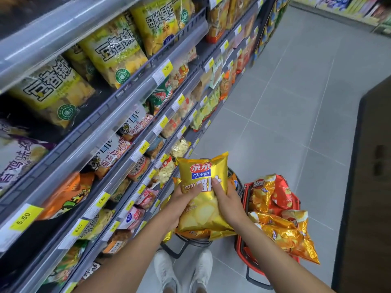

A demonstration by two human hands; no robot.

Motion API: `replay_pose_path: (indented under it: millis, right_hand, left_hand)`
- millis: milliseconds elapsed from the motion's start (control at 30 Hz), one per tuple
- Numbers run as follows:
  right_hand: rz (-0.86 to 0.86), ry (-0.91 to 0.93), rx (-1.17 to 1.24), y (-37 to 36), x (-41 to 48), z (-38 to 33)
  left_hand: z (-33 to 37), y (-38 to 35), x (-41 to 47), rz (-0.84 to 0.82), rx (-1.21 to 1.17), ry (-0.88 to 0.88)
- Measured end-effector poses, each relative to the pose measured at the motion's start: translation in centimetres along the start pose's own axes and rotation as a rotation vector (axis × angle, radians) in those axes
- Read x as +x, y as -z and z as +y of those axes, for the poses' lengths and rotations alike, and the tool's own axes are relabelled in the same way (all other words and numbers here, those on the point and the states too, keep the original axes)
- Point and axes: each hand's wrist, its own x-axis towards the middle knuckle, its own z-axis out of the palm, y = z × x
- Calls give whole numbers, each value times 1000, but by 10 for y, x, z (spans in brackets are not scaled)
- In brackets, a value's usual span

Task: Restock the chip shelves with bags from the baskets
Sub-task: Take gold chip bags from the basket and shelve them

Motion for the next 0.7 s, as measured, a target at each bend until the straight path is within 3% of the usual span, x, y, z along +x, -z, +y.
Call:
replay_pose_path:
  millis: [233, 400, 567, 700]
  right_hand:
    - [-32, -37, -16, -30, -2, 16]
    - [-144, -139, -73, -55, 9, 52]
    - [-241, -228, -176, -63, 20, 68]
    - [-170, -223, -318, -50, 43, 84]
  left_hand:
    - [-27, 31, -10, 39, -11, 33]
    - [-49, 58, -15, 127, -42, 57]
    - [-69, 87, -20, 319, 7, 71]
    - [-82, 117, -19, 437, 90, 90]
